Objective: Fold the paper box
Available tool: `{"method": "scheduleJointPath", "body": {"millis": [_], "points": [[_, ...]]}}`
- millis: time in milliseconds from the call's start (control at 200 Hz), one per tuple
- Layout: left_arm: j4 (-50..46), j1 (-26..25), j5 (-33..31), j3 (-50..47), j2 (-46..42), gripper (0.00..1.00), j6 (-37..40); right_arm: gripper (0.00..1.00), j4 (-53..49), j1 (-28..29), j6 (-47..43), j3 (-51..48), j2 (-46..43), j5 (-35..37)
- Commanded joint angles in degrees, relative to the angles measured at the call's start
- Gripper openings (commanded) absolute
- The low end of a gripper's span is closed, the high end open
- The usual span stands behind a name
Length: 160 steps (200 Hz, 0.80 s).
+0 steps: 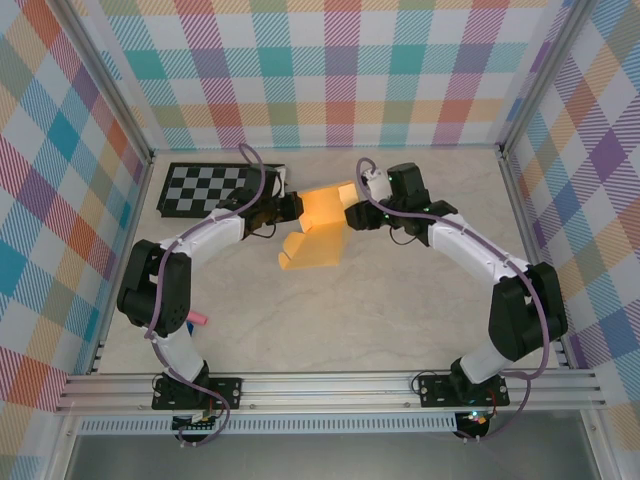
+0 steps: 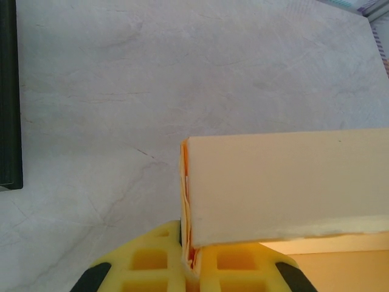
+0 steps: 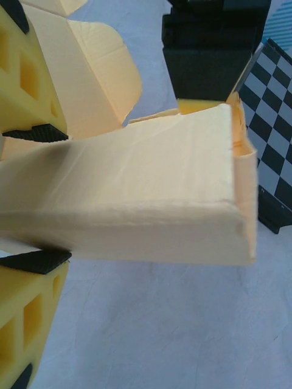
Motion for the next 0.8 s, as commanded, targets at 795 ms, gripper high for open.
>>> {"method": "scheduleJointPath", "body": {"millis": [795], "points": [[-2.0, -1.9, -3.7, -1.4, -0.3, 0.00, -0.2, 0.39, -3.9, 1.3, -1.5, 7.5, 8.8, 7.1]]}}
